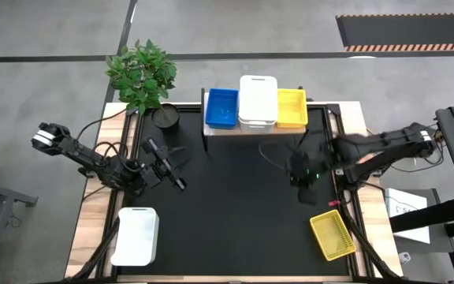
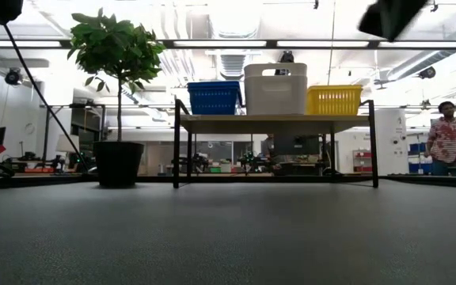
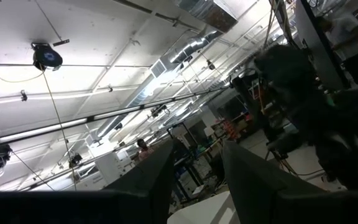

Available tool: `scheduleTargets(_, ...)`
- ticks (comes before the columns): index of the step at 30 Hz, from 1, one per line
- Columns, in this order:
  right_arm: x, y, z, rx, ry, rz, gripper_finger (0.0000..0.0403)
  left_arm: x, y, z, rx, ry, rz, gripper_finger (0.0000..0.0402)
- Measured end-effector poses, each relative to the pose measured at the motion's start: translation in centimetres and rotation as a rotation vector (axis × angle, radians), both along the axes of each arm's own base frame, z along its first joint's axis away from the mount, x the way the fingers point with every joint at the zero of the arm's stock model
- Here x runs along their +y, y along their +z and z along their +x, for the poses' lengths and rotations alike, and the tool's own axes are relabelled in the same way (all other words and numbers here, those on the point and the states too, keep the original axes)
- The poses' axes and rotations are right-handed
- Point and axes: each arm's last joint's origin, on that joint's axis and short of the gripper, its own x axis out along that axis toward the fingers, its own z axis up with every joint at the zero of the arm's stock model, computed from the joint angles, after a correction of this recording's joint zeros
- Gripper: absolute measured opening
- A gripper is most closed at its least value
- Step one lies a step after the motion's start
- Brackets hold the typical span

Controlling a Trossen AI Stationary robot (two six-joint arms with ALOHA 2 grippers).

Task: Stack baskets on shelf by color
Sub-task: Stack the yellow bin on the other yellow bins on the shelf

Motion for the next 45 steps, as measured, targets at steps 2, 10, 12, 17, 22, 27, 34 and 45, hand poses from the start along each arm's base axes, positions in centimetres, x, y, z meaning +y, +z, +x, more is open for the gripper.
scheduleTargets(2,1.5,-1.2,-0.4,0.041,0.018,0.017,0.0038,0.0,0.0,0.1,0.002,-0.001,0.000,0.0122)
scheduleTargets(10,7.2,-4.3,-2.9,0.140,0.035,0.098,0.0038,0.0,0.0,0.0,-0.008,-0.012,-0.021,0.0122)
scheduleTargets(12,8.4,-5.0,-3.9,0.185,0.034,0.121,0.0038,0.0,0.0,0.0,-0.008,-0.013,-0.022,0.0122)
scheduleTargets(17,11.4,-7.0,-6.3,0.248,0.034,0.132,0.0045,0.0,0.0,0.0,-0.015,-0.024,-0.042,0.0122)
scheduleTargets(22,13.8,-8.6,-8.1,0.328,0.001,0.113,0.0092,0.0,-0.1,0.1,-0.012,-0.025,-0.042,0.0122)
scheduleTargets(27,16.0,-9.9,-9.3,0.424,0.073,0.086,0.0152,0.0,-0.1,0.1,-0.013,-0.025,-0.042,0.0122)
scheduleTargets(34,19.5,-11.7,-9.3,0.488,0.215,0.012,0.0182,0.0,-0.1,0.1,-0.014,-0.025,-0.042,0.0122)
scheduleTargets(45,22.4,-15.0,-8.4,0.577,0.302,-0.088,0.0165,-0.1,-0.2,0.2,-0.009,-0.024,-0.041,0.0122)
